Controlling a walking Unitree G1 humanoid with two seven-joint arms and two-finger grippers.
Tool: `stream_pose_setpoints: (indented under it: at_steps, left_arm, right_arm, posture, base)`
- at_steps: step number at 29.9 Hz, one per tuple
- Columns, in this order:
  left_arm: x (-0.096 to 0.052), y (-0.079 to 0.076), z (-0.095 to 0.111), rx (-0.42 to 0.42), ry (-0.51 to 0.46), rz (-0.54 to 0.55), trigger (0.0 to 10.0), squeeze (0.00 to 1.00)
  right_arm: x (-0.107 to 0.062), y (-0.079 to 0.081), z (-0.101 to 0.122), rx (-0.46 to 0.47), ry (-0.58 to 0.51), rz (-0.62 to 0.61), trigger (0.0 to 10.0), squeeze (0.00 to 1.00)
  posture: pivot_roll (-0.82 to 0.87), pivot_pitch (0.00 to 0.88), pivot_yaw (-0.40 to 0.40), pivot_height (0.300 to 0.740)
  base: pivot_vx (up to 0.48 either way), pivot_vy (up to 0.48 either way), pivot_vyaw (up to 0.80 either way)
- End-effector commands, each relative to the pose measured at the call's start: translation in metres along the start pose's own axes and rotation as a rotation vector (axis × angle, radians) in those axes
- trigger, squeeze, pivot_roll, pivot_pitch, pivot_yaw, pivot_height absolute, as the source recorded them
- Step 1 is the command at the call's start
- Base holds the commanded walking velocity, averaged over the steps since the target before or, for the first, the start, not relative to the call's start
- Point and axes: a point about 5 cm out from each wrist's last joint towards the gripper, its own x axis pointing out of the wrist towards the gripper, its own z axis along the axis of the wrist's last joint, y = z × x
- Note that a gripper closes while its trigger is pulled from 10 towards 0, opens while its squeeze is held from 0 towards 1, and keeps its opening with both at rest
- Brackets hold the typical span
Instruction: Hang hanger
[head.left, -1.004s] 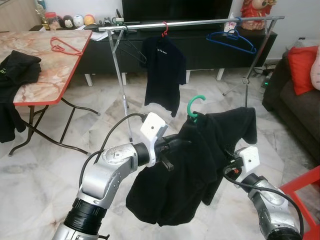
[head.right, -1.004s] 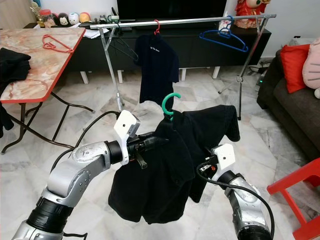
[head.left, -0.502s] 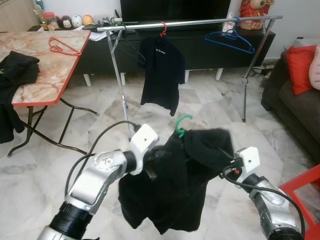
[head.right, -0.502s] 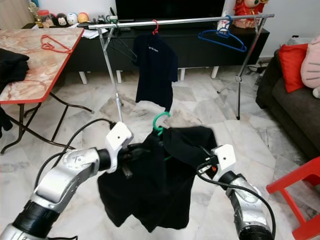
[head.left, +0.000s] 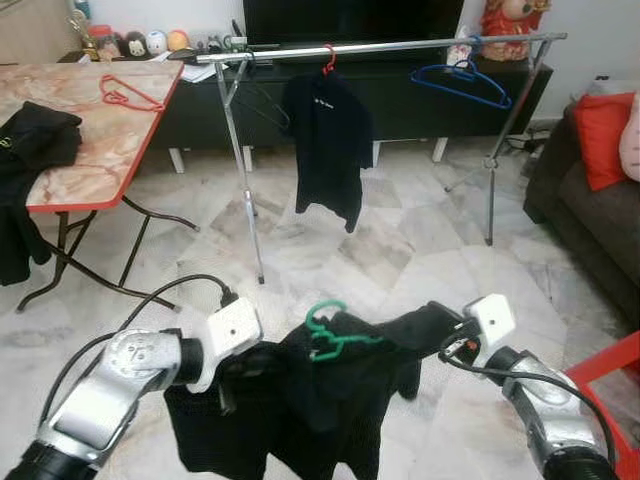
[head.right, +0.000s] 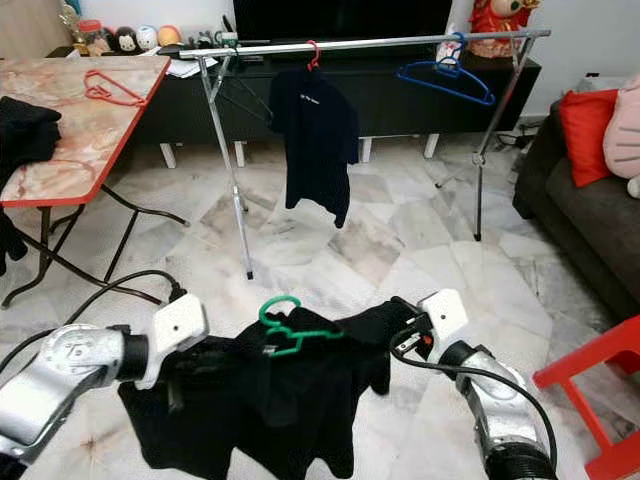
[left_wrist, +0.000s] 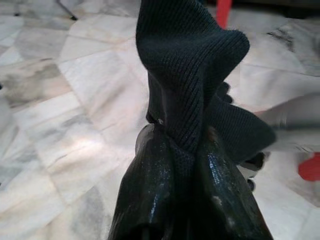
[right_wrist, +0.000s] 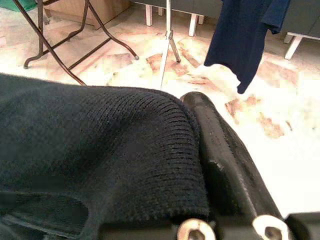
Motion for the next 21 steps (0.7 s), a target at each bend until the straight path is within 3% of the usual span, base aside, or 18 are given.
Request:
stream_pose_setpoints:
  at_steps: [1, 6, 13, 16, 17, 19, 21]
  left_arm:
    - [-0.013, 0.003, 0.010, 0.034, -0.060, -0.007, 10.0, 0.00]
    - [-0.027, 0.008, 0.020, -0.002, -0.166, 0.000, 10.0, 0.00]
    - [-0.042, 0.005, 0.021, -0.012, -0.186, -0.075, 10.0, 0.00]
    - [-0.046, 0.003, 0.020, -0.021, -0.167, -0.105, 10.0, 0.00]
    - [-0.047, -0.002, 0.013, -0.008, -0.074, -0.153, 10.0, 0.00]
    - [-0.043, -0.009, 0.010, 0.011, -0.022, -0.210, 10.0, 0.00]
    - [-0.039, -0.015, 0.014, 0.005, -0.057, -0.252, 10.0, 0.00]
  right_arm:
    - [-0.002, -0.007, 0.002, -0.026, 0.018, -0.013, 0.0, 0.00]
    - [-0.006, -0.011, -0.005, -0.032, 0.063, -0.041, 0.0, 0.00]
    - [-0.013, -0.020, -0.011, -0.049, 0.115, -0.094, 0.0, 0.00]
    - [-0.015, -0.022, -0.012, -0.049, 0.122, -0.117, 0.0, 0.00]
    - [-0.015, -0.025, -0.011, -0.057, 0.122, -0.131, 0.0, 0.00]
    - [-0.015, -0.026, -0.010, -0.063, 0.122, -0.132, 0.0, 0.00]
    - [-0.014, -0.025, -0.009, -0.065, 0.121, -0.130, 0.0, 0.00]
  posture:
    - [-0.01, 0.000, -0.041, 0.740]
    - [-0.02, 0.000, -0.045, 0.740]
    - [-0.02, 0.000, -0.044, 0.740]
    - [-0.02, 0.000, -0.044, 0.740]
    - [-0.02, 0.000, -0.044, 0.740]
    - [-0.02, 0.000, -0.041, 0.740]
    - [-0.02, 0.000, -0.037, 0.740]
  base:
    - [0.000, 0.000, 0.00]
    - [0.000, 0.000, 0.00]
    - [0.000, 0.000, 0.00]
    - [0.000, 0.000, 0.00]
    - [0.000, 0.000, 0.00]
    - [0.000, 0.000, 0.00]
    - [0.000, 0.000, 0.00]
